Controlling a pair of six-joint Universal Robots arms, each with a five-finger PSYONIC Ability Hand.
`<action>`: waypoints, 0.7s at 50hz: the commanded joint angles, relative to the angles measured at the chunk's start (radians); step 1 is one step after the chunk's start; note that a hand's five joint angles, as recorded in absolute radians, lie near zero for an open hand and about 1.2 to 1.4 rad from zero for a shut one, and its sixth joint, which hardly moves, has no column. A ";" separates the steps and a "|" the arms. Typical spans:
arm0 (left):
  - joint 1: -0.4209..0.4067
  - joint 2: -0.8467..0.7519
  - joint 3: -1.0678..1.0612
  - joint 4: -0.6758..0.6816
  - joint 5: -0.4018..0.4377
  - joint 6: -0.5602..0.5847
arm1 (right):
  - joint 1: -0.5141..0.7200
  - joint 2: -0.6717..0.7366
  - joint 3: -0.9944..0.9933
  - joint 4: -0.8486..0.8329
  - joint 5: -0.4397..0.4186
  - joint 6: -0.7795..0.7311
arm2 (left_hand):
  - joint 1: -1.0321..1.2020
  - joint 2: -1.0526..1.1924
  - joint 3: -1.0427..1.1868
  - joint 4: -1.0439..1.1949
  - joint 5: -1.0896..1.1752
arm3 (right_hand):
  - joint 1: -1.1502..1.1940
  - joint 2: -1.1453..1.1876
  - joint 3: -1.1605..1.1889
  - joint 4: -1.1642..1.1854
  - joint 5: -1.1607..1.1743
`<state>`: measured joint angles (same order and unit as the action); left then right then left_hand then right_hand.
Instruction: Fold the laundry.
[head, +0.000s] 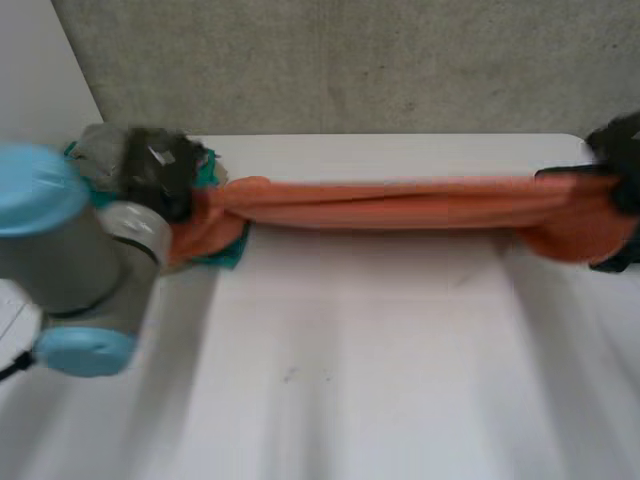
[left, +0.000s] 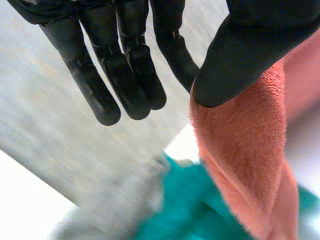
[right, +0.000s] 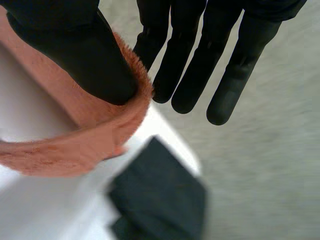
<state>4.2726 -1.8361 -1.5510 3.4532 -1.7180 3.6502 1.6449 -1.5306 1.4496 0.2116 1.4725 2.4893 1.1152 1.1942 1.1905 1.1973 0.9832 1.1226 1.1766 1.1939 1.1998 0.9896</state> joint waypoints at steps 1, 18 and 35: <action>0.015 0.463 -0.060 -0.140 0.092 0.080 | -0.049 -0.146 -0.211 0.196 -0.004 -0.113 | 0.281 0.202 0.206 0.199 0.239 | 0.274 0.220 0.202 0.196 0.232; 0.044 -0.041 0.046 -0.250 0.150 0.136 | 0.046 0.245 -0.245 0.266 0.074 -0.205 | 0.281 0.202 0.206 0.199 0.239 | 0.274 0.220 0.202 0.196 0.232; 0.016 -0.374 0.983 0.036 -0.023 0.154 | 0.087 0.409 -0.550 -0.522 0.209 -0.227 | 0.281 0.202 0.206 0.199 0.239 | 0.274 0.220 0.202 0.196 0.232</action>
<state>4.2943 -2.2126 -0.8690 3.3355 -1.6949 3.8048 1.7121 -1.0995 1.0202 -0.0062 1.6534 2.2671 1.1187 1.1967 1.1930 1.2009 1.0024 1.1532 1.1766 1.1943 1.2001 1.0171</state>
